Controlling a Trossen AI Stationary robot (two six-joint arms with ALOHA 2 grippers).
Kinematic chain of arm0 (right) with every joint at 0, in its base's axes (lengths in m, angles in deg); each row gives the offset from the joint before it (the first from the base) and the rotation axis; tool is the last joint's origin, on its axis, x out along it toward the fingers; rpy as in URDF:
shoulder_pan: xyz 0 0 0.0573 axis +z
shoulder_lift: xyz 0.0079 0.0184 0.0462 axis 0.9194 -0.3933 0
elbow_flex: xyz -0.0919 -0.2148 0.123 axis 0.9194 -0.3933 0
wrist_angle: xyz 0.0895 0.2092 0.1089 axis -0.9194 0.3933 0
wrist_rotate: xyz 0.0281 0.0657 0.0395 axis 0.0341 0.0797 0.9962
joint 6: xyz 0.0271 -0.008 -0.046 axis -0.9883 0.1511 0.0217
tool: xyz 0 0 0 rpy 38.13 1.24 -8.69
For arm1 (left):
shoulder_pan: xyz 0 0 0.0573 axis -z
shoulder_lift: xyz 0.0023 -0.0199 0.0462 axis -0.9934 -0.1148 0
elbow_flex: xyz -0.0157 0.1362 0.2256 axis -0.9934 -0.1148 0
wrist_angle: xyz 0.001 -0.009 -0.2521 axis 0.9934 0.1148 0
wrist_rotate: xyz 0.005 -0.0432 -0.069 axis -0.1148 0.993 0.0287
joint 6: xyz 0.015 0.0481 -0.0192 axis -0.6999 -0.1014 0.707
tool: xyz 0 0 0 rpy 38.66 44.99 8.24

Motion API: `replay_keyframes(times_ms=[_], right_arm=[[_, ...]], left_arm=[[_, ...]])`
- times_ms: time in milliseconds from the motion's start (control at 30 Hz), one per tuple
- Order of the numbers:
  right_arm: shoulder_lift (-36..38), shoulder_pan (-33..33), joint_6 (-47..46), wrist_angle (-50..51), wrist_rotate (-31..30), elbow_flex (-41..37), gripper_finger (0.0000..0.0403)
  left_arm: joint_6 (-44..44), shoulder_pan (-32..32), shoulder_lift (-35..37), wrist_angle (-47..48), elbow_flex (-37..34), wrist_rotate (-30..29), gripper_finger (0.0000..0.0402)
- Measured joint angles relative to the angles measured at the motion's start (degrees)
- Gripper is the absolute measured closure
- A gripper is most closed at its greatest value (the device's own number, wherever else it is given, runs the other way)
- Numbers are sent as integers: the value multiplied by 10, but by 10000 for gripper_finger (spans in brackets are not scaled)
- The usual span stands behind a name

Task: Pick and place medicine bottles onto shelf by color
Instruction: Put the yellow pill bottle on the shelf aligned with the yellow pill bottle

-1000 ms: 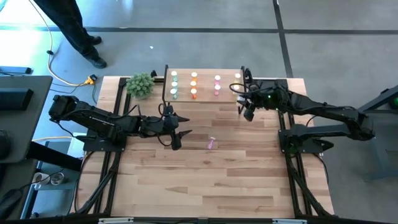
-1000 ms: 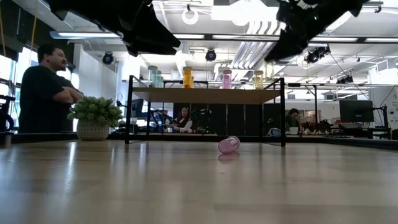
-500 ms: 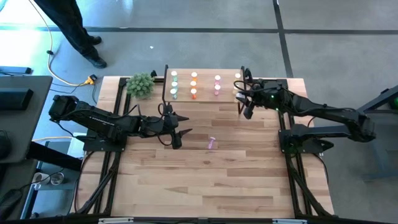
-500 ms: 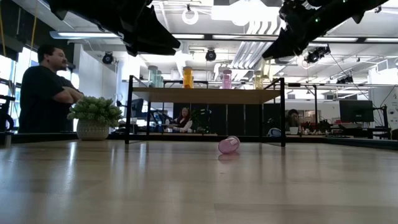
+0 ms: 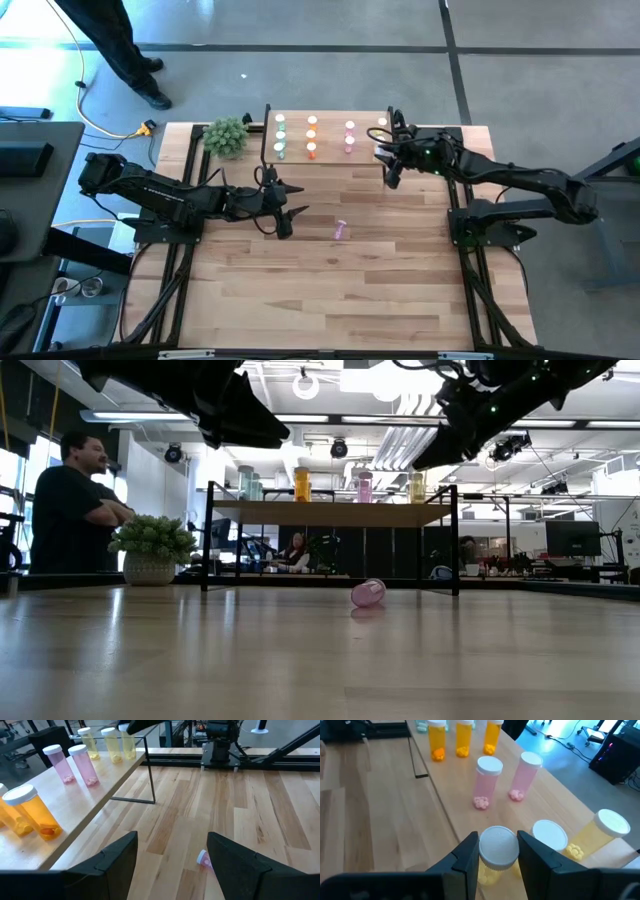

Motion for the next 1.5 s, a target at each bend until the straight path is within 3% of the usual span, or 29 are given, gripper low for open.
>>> replay_keyframes(times_ms=[633, 1500], right_arm=[[-14, 0, 28, -8, -44, 0, 304], [-14, -16, 28, -9, -56, 0, 304]], left_arm=[[0, 0, 0, 0, 0, -1, 172], [0, 0, 0, 0, 0, -1, 172]])
